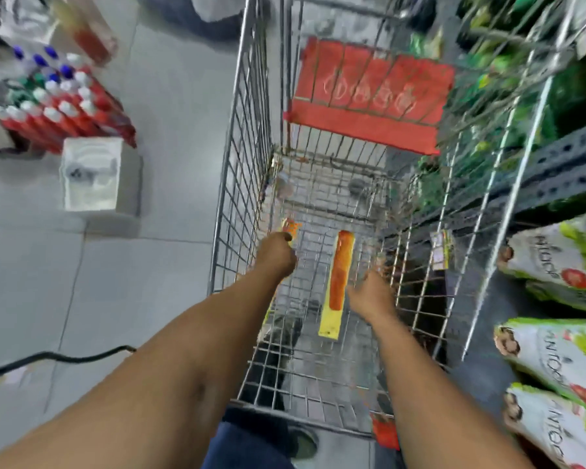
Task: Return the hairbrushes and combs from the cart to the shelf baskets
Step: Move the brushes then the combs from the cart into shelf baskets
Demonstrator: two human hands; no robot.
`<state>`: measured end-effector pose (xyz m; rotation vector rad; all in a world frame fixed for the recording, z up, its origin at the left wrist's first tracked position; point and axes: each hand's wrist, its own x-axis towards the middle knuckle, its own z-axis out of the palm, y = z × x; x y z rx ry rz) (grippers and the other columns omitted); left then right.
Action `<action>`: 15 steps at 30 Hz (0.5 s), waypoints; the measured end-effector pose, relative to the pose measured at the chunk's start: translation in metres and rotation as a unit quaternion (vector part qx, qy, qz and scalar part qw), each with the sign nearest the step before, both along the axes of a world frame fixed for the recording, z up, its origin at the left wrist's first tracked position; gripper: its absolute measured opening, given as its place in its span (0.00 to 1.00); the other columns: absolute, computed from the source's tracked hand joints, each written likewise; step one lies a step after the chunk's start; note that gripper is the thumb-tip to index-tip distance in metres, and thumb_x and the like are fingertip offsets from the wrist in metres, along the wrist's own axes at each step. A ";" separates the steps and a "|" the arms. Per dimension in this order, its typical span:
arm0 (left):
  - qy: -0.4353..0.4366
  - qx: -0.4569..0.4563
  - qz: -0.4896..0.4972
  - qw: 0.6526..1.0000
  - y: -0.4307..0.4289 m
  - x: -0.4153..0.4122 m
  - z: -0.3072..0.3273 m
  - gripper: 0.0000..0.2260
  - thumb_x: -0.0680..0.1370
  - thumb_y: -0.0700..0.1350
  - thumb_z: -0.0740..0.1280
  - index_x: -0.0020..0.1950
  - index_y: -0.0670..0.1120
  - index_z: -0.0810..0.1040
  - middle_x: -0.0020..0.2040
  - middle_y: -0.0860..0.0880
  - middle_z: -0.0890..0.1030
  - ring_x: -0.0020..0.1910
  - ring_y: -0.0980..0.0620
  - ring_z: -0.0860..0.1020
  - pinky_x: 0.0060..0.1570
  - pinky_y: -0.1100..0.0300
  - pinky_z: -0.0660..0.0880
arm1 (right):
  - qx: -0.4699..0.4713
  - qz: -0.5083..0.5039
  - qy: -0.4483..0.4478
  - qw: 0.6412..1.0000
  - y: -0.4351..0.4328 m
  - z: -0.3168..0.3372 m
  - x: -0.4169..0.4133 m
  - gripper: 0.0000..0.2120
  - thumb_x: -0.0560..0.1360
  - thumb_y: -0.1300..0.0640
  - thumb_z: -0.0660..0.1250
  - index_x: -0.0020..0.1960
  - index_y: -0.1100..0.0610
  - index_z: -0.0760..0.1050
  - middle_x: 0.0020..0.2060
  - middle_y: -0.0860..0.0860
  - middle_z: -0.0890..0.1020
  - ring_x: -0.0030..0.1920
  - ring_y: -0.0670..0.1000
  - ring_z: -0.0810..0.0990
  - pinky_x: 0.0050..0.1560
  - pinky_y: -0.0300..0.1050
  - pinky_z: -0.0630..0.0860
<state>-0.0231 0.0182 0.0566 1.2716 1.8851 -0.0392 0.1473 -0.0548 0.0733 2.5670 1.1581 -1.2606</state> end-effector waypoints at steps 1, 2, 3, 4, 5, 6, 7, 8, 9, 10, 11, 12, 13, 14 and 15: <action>0.012 -0.001 0.003 1.000 -0.002 -0.003 -0.010 0.17 0.74 0.40 0.65 0.63 0.46 0.78 0.62 0.39 0.79 0.59 0.40 0.77 0.56 0.55 0.73 | -0.014 0.004 -0.004 1.000 0.003 -0.011 0.000 0.28 0.75 0.53 0.68 0.70 0.63 0.65 0.61 0.64 0.77 0.59 0.62 0.78 0.50 0.48 0.75; 0.026 0.001 -0.002 1.000 -0.004 -0.005 -0.019 0.17 0.74 0.39 0.64 0.61 0.45 0.79 0.60 0.38 0.80 0.58 0.39 0.78 0.55 0.53 0.74 | -0.026 0.005 -0.005 1.000 0.006 -0.020 -0.001 0.29 0.75 0.53 0.68 0.71 0.64 0.64 0.64 0.65 0.75 0.61 0.63 0.76 0.53 0.49 0.75; 0.044 0.001 -0.010 0.999 -0.004 -0.006 -0.030 0.15 0.74 0.39 0.62 0.59 0.43 0.79 0.58 0.37 0.80 0.56 0.37 0.78 0.53 0.52 0.74 | -0.037 0.004 0.000 0.999 0.010 -0.033 -0.001 0.30 0.75 0.53 0.68 0.71 0.65 0.64 0.67 0.64 0.73 0.64 0.63 0.74 0.57 0.49 0.74; 0.064 -0.001 -0.017 0.998 -0.006 -0.008 -0.042 0.13 0.74 0.38 0.61 0.57 0.41 0.79 0.56 0.36 0.80 0.55 0.36 0.78 0.52 0.50 0.75 | -0.045 -0.001 0.005 0.999 0.013 -0.048 -0.003 0.29 0.75 0.54 0.68 0.70 0.66 0.65 0.69 0.63 0.70 0.66 0.62 0.72 0.60 0.49 0.72; 0.079 -0.001 -0.019 0.997 -0.010 -0.008 -0.045 0.12 0.75 0.38 0.60 0.55 0.39 0.78 0.55 0.35 0.80 0.55 0.35 0.78 0.52 0.48 0.74 | -0.043 -0.012 0.004 0.999 0.014 -0.054 -0.005 0.27 0.75 0.55 0.68 0.69 0.66 0.66 0.69 0.63 0.71 0.65 0.62 0.73 0.60 0.50 0.72; 0.092 -0.003 -0.018 0.996 -0.014 -0.008 -0.050 0.11 0.76 0.37 0.59 0.55 0.38 0.77 0.55 0.35 0.79 0.55 0.35 0.78 0.52 0.47 0.74 | -0.038 -0.029 0.004 0.999 0.014 -0.060 -0.007 0.25 0.74 0.56 0.68 0.66 0.66 0.68 0.65 0.64 0.74 0.62 0.63 0.75 0.59 0.52 0.74; 0.105 -0.005 -0.014 0.994 -0.016 -0.006 -0.053 0.10 0.77 0.37 0.59 0.55 0.38 0.77 0.55 0.36 0.79 0.54 0.36 0.78 0.51 0.46 0.75 | -0.032 -0.047 0.000 0.998 0.014 -0.066 -0.009 0.21 0.73 0.56 0.69 0.62 0.64 0.70 0.60 0.64 0.77 0.57 0.64 0.78 0.56 0.54 0.77; 0.121 -0.008 -0.010 0.993 -0.017 -0.004 -0.058 0.10 0.77 0.37 0.59 0.56 0.39 0.76 0.55 0.37 0.79 0.54 0.37 0.79 0.50 0.46 0.75 | -0.032 -0.060 -0.009 0.998 0.015 -0.073 -0.012 0.18 0.73 0.56 0.69 0.59 0.63 0.71 0.55 0.64 0.80 0.53 0.64 0.80 0.53 0.56 0.79; 0.132 -0.006 -0.010 0.991 -0.018 -0.002 -0.059 0.10 0.78 0.37 0.59 0.57 0.39 0.76 0.55 0.38 0.79 0.54 0.38 0.79 0.49 0.46 0.76 | -0.033 -0.068 -0.021 0.997 0.014 -0.076 -0.014 0.17 0.73 0.55 0.70 0.57 0.63 0.71 0.53 0.63 0.80 0.51 0.64 0.80 0.51 0.57 0.80; 0.142 -0.004 -0.015 0.990 -0.019 0.000 -0.061 0.10 0.78 0.36 0.59 0.58 0.39 0.75 0.55 0.39 0.78 0.53 0.38 0.79 0.48 0.47 0.75 | -0.036 -0.070 -0.036 0.996 0.014 -0.079 -0.015 0.18 0.73 0.54 0.70 0.57 0.63 0.71 0.53 0.63 0.80 0.50 0.65 0.80 0.50 0.57 0.80; 0.150 -0.004 -0.020 0.988 -0.018 0.001 -0.063 0.10 0.79 0.36 0.59 0.59 0.39 0.74 0.55 0.39 0.78 0.52 0.38 0.79 0.47 0.48 0.75 | -0.042 -0.077 -0.047 0.995 0.015 -0.081 -0.016 0.19 0.72 0.53 0.71 0.58 0.63 0.71 0.54 0.63 0.79 0.51 0.65 0.80 0.50 0.57 0.80; 0.157 -0.001 -0.022 0.987 -0.017 0.001 -0.064 0.10 0.79 0.36 0.59 0.59 0.39 0.74 0.55 0.39 0.78 0.52 0.39 0.79 0.45 0.48 0.74 | -0.045 -0.083 -0.052 0.994 0.017 -0.083 -0.018 0.20 0.72 0.54 0.71 0.58 0.62 0.71 0.55 0.62 0.78 0.51 0.65 0.80 0.50 0.56 0.79; 0.163 0.000 -0.021 0.986 -0.015 0.003 -0.064 0.10 0.79 0.37 0.59 0.59 0.38 0.74 0.54 0.38 0.78 0.51 0.39 0.79 0.43 0.50 0.73 | -0.047 -0.091 -0.051 0.993 0.020 -0.084 -0.019 0.20 0.72 0.54 0.72 0.59 0.62 0.71 0.56 0.62 0.78 0.52 0.65 0.80 0.49 0.54 0.78; 0.168 0.001 -0.018 0.986 -0.014 0.004 -0.062 0.09 0.79 0.37 0.60 0.58 0.38 0.74 0.54 0.38 0.78 0.50 0.39 0.79 0.41 0.51 0.71 | -0.048 -0.100 -0.050 0.993 0.023 -0.085 -0.020 0.20 0.72 0.55 0.72 0.59 0.62 0.71 0.56 0.62 0.78 0.53 0.65 0.79 0.49 0.53 0.77; 0.172 0.002 -0.014 0.985 -0.013 0.005 -0.061 0.09 0.79 0.37 0.61 0.57 0.38 0.75 0.53 0.39 0.79 0.49 0.40 0.80 0.39 0.52 0.70 | -0.048 -0.106 -0.050 0.992 0.026 -0.085 -0.021 0.20 0.72 0.56 0.72 0.59 0.62 0.71 0.56 0.62 0.78 0.53 0.65 0.79 0.48 0.53 0.77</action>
